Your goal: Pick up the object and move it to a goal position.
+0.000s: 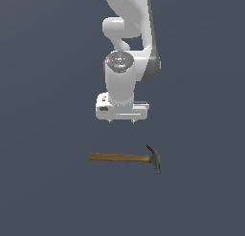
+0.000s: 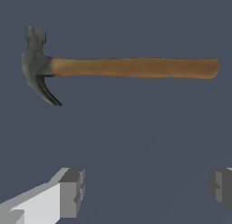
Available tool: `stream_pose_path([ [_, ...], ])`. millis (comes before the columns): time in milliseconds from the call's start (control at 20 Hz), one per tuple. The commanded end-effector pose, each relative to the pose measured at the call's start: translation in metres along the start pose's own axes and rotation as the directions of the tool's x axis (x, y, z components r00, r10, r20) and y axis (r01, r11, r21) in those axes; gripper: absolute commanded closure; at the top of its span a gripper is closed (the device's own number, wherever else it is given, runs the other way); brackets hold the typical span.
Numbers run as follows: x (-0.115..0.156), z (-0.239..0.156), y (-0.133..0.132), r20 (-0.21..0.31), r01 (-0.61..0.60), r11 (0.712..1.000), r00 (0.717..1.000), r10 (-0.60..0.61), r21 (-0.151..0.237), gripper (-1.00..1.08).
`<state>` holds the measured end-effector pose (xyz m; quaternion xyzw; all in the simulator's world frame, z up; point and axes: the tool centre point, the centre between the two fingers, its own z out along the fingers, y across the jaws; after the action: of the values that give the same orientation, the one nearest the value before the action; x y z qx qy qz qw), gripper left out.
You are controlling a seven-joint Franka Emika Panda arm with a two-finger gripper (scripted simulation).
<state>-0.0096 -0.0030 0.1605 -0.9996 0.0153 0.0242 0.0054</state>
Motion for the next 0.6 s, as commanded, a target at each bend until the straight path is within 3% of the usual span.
stream_pose_path([
  [0, 0.0, 0.0, 0.0, 0.0, 0.0, 1.0, 1.0, 0.0, 0.0, -0.92],
  [550, 0.005, -0.006, -0.031, -0.021, 0.054, 0.998, 0.998, -0.054, 0.026, -0.92],
])
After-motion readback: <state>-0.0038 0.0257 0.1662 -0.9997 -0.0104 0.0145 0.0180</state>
